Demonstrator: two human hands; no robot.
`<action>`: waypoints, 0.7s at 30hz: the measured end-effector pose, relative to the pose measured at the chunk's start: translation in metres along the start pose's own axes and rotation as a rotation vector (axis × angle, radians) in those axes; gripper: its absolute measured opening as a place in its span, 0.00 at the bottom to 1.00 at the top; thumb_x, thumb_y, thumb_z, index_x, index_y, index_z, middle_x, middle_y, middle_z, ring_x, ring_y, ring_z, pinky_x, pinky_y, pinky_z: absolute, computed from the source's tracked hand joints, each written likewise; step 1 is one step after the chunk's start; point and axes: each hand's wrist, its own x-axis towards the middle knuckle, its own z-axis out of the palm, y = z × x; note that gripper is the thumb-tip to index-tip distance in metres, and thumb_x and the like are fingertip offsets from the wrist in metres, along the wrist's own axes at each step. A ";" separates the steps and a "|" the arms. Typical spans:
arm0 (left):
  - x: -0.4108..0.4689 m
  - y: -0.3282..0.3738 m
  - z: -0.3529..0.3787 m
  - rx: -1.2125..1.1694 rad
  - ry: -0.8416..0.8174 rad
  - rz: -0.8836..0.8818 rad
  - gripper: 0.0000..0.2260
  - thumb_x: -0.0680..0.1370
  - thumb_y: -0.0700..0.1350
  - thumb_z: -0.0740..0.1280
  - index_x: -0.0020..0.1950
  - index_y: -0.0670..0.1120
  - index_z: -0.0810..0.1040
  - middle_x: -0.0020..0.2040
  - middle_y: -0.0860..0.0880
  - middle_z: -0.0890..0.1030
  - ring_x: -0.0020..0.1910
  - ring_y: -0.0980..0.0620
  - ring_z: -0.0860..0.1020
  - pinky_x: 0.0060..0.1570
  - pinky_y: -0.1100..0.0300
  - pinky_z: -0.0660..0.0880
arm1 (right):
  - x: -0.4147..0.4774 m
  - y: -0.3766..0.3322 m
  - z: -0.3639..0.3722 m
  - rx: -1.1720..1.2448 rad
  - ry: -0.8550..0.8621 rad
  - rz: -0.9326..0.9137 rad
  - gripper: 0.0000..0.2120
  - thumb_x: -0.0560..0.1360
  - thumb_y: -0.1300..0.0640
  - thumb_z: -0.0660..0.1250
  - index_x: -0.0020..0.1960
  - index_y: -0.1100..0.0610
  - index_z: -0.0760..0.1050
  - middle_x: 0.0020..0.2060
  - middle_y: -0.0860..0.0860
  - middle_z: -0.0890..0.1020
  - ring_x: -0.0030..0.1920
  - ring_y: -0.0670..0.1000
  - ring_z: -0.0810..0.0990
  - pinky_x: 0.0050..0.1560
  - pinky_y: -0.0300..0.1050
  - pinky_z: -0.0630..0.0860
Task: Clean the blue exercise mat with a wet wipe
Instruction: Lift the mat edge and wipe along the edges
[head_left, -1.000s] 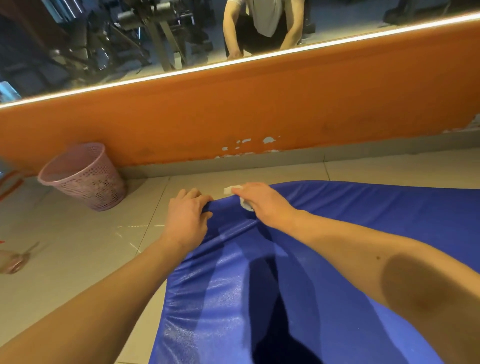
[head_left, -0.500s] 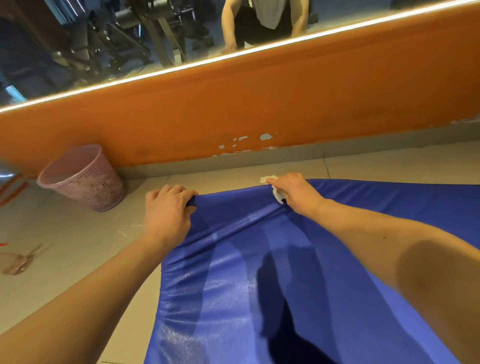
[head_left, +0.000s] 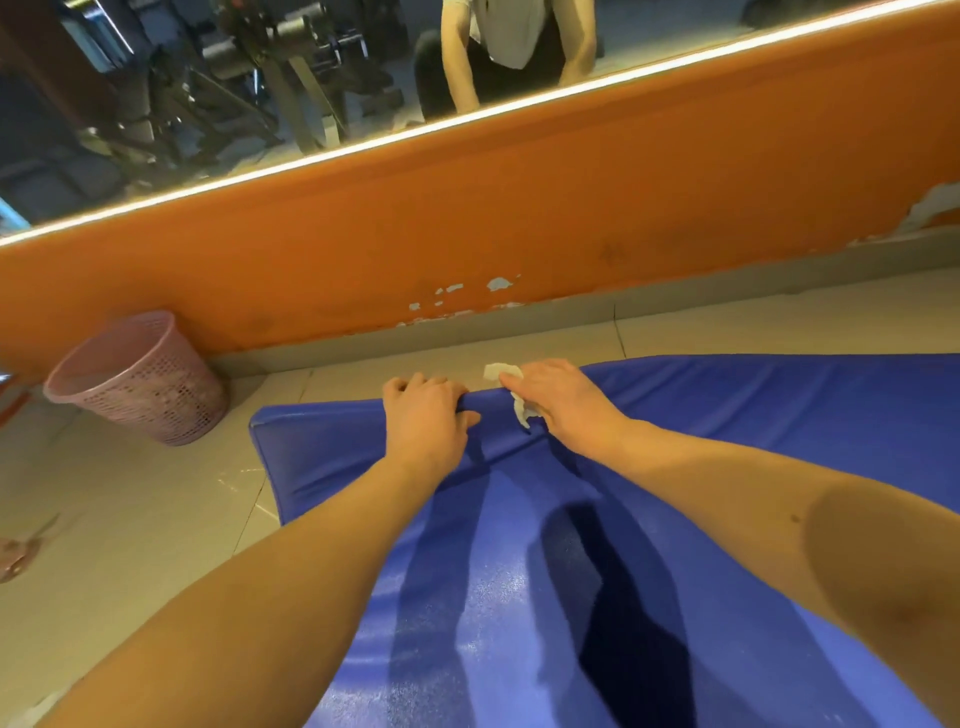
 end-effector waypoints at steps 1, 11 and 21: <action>-0.003 -0.002 0.001 -0.020 0.007 0.006 0.08 0.81 0.55 0.65 0.56 0.56 0.80 0.50 0.55 0.81 0.54 0.49 0.73 0.61 0.53 0.59 | -0.009 0.010 -0.002 0.026 0.022 0.042 0.14 0.75 0.69 0.64 0.58 0.57 0.78 0.41 0.51 0.80 0.42 0.53 0.76 0.47 0.35 0.66; -0.020 0.010 -0.009 -0.078 0.026 -0.018 0.04 0.80 0.53 0.67 0.51 0.54 0.79 0.46 0.55 0.80 0.52 0.50 0.72 0.60 0.54 0.58 | -0.026 -0.021 -0.014 0.292 0.082 0.107 0.27 0.77 0.72 0.58 0.74 0.57 0.72 0.47 0.58 0.80 0.50 0.58 0.77 0.57 0.51 0.75; -0.045 0.009 -0.022 -0.124 0.045 0.061 0.03 0.80 0.52 0.68 0.51 0.54 0.78 0.47 0.57 0.79 0.51 0.51 0.72 0.60 0.55 0.55 | -0.064 0.023 -0.036 0.284 -0.007 0.137 0.25 0.82 0.70 0.57 0.75 0.53 0.71 0.43 0.54 0.80 0.49 0.53 0.77 0.58 0.36 0.70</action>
